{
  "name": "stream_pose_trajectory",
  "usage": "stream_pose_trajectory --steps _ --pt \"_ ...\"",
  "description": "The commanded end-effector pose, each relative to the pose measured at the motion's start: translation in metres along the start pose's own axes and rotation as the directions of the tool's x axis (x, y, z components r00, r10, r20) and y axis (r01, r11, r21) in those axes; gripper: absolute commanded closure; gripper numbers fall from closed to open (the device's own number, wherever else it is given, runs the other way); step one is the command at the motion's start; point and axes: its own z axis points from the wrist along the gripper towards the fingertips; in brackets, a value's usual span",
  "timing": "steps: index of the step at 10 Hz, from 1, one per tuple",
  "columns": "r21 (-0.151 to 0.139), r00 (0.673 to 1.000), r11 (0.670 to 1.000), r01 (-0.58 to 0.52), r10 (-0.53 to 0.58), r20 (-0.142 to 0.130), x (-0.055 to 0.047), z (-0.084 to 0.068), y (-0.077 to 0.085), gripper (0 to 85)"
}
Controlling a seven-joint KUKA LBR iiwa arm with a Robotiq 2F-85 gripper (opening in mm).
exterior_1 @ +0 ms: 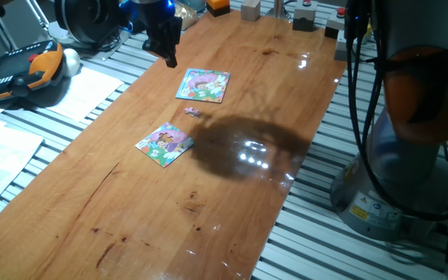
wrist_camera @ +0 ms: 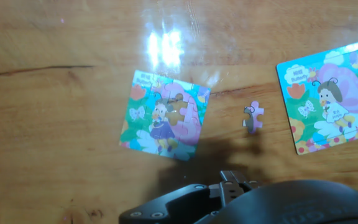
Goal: Assemble one piece of a puzzle
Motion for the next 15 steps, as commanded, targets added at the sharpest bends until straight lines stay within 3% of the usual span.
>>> stream_pose_trajectory --steps 1,6,8,10,11,12,13,15 --pt "0.0 1.0 1.0 -0.006 0.006 0.005 0.0001 0.0 0.0001 85.0" --pt "-0.009 1.0 1.0 0.028 -0.028 -0.001 0.0013 0.0026 0.0007 85.0" --pt "-0.011 0.998 0.998 0.065 -0.065 0.016 0.0016 0.0032 0.0003 85.0" --pt "-0.008 0.996 0.996 0.091 -0.091 0.002 0.0022 0.0026 0.0003 85.0" --pt "-0.009 0.996 0.996 0.091 -0.091 0.001 0.0022 0.0028 0.0006 68.0" --pt "-0.009 0.998 0.998 0.068 -0.068 0.005 0.0024 0.0029 0.0007 68.0" --pt "-0.012 0.998 0.998 0.062 -0.062 -0.002 0.0024 0.0033 0.0009 85.0" --pt "-0.012 1.0 1.0 0.018 -0.017 0.025 0.003 0.0039 0.0006 85.0"
